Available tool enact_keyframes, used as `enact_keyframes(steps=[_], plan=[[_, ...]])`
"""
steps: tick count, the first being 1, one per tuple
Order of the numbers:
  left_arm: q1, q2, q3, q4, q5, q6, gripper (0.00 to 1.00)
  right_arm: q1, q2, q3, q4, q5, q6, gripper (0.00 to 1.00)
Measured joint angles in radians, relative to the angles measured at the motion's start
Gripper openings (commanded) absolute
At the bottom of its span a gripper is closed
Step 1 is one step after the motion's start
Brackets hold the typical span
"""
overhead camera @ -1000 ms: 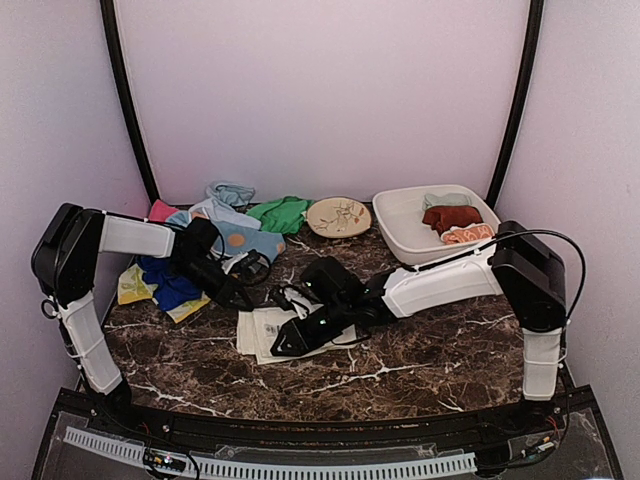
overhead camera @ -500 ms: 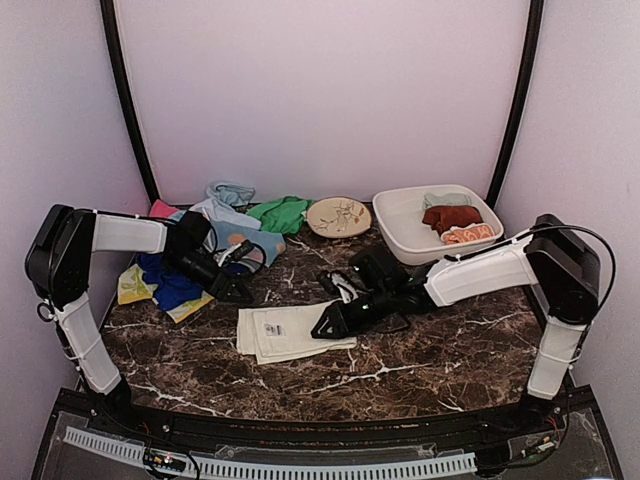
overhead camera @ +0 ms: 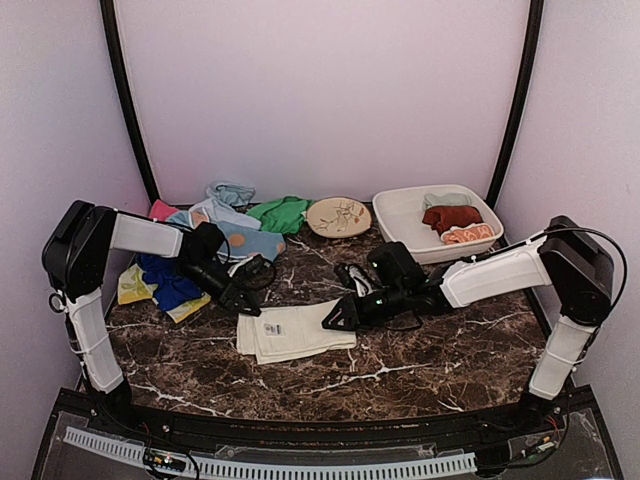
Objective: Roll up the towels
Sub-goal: Adjust the towel at the center of the board.
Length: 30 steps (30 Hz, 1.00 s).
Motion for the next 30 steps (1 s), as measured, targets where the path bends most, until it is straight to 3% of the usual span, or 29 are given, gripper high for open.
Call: enact_keyframes(steps=[6,15,30], plan=[[-0.014,0.019,0.061,-0.045,0.055,0.009,0.0,-0.002,0.0,0.0,0.02,0.0,0.014,0.28],[-0.014,0.022,0.162,-0.187,0.171,0.015,0.0,-0.014,0.011,0.0,0.029,0.002,0.015,0.28],[-0.014,0.007,0.22,-0.279,0.122,0.004,0.0,-0.018,0.058,0.0,0.043,0.007,0.031,0.29]])
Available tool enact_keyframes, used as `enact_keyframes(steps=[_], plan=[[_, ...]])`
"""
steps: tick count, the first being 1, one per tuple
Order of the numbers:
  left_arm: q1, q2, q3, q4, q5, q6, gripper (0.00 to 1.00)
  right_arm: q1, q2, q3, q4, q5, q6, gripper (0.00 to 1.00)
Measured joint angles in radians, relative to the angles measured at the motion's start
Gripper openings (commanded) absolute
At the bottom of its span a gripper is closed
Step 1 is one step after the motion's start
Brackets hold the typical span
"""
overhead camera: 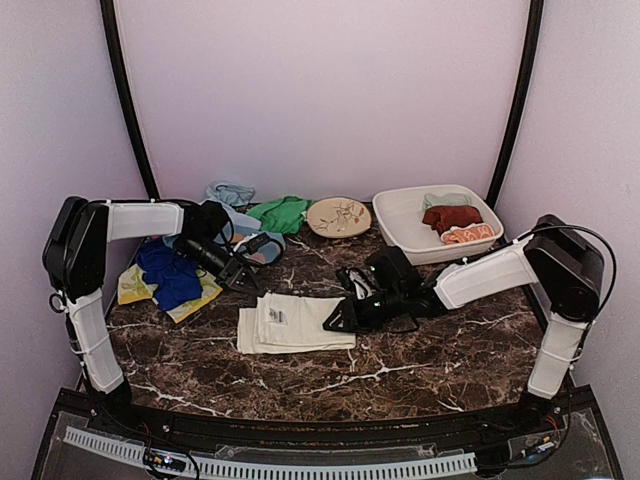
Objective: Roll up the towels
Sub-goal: Adjust the towel at the center of the board.
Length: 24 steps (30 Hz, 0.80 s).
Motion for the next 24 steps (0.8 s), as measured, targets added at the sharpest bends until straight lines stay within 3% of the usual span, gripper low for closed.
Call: enact_keyframes(steps=[24], plan=[[0.025,-0.025,-0.012,-0.019,-0.206,0.042,0.0,-0.002,0.041,0.0,0.001,-0.008,0.007,0.38]])
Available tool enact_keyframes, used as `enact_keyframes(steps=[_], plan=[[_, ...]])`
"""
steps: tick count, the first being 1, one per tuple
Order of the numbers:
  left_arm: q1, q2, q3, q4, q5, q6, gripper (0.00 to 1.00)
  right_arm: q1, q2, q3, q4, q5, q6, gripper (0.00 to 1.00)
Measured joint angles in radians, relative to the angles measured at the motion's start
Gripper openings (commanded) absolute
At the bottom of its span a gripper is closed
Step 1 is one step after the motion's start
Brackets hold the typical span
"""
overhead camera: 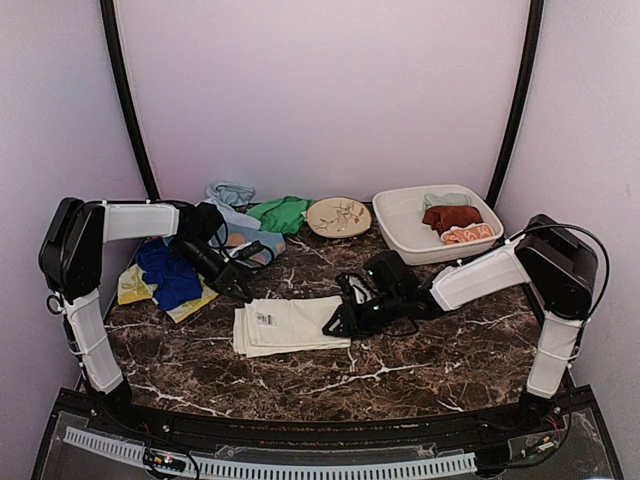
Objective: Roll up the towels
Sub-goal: Adjust the towel at the center of the board.
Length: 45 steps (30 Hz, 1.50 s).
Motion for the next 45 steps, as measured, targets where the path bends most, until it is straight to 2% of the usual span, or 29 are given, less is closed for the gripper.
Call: enact_keyframes(steps=[12,24,33,45], plan=[[0.01,-0.003,-0.106,0.127,-0.177,0.043,0.0,-0.02,-0.046,0.021,-0.014,-0.018,-0.001,0.44],[0.01,-0.004,-0.155,0.201,-0.251,0.048,0.0,-0.032,-0.056,0.076,-0.017,-0.014,-0.001,0.45],[0.01,-0.048,0.0,0.072,-0.094,0.014,0.0,-0.031,-0.056,0.076,-0.039,0.024,-0.005,0.44],[0.009,-0.088,0.039,-0.096,-0.074,0.01,0.0,-0.031,-0.056,0.058,-0.055,0.046,-0.009,0.45]])
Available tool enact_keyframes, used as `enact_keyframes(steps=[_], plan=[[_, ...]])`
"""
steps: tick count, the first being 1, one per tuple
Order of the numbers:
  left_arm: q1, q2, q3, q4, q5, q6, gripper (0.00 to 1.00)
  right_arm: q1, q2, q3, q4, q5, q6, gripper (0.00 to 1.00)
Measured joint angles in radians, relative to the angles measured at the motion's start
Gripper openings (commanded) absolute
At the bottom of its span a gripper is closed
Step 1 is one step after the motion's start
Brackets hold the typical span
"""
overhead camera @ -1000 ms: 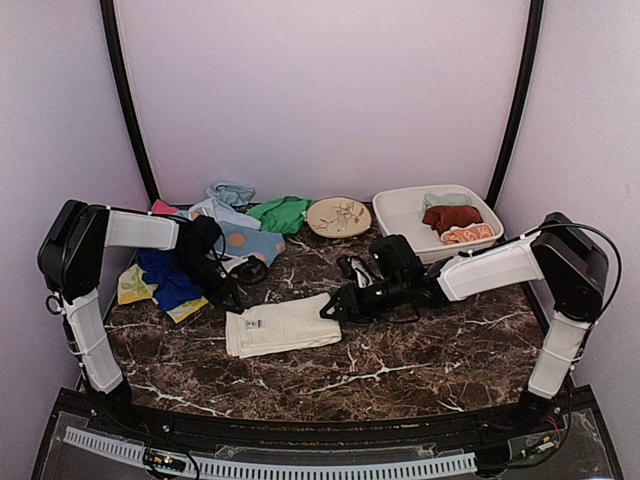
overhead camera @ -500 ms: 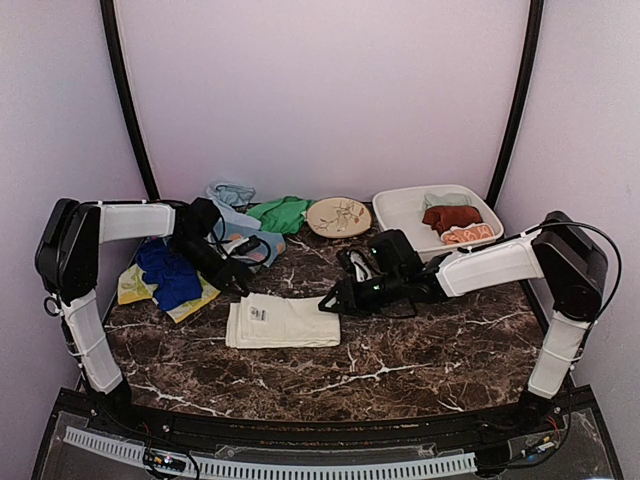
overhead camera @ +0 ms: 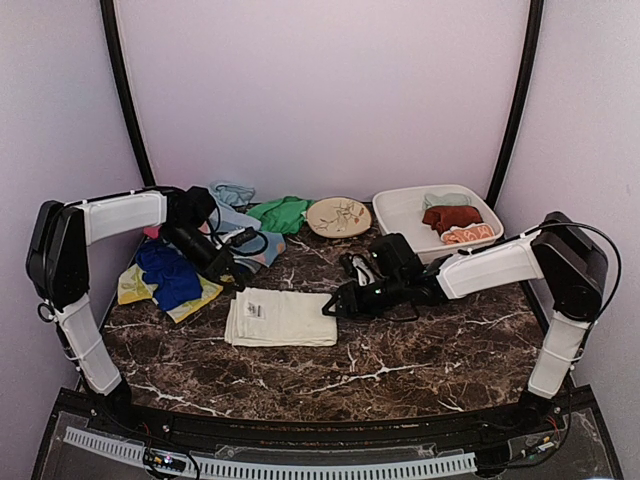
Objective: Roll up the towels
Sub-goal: Adjust the towel at the center of the board.
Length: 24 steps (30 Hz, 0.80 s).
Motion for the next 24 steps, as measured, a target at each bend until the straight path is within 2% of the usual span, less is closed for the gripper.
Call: enact_keyframes(steps=[7,18,20,22,23,24], plan=[[0.0,-0.02,0.015,0.0,-0.051,0.014,0.0,0.0,0.0,-0.009,-0.003,0.006,0.0,0.45],[0.014,0.072,-0.09,0.182,-0.201,0.023,0.01,0.0,-0.01,-0.038,-0.003,0.007,0.0,0.45],[0.019,0.077,-0.122,0.224,-0.245,0.023,0.07,0.0,-0.011,-0.039,-0.003,0.007,0.0,0.45],[0.02,0.077,-0.148,0.256,-0.282,0.026,0.18,0.0,-0.012,-0.039,-0.003,0.007,0.0,0.45],[0.02,0.077,-0.158,0.271,-0.296,0.026,0.26,0.0,-0.013,-0.039,-0.003,0.007,0.0,0.45],[0.02,0.077,-0.167,0.283,-0.309,0.027,0.39,0.0,-0.013,-0.039,-0.003,0.007,0.0,0.46]])
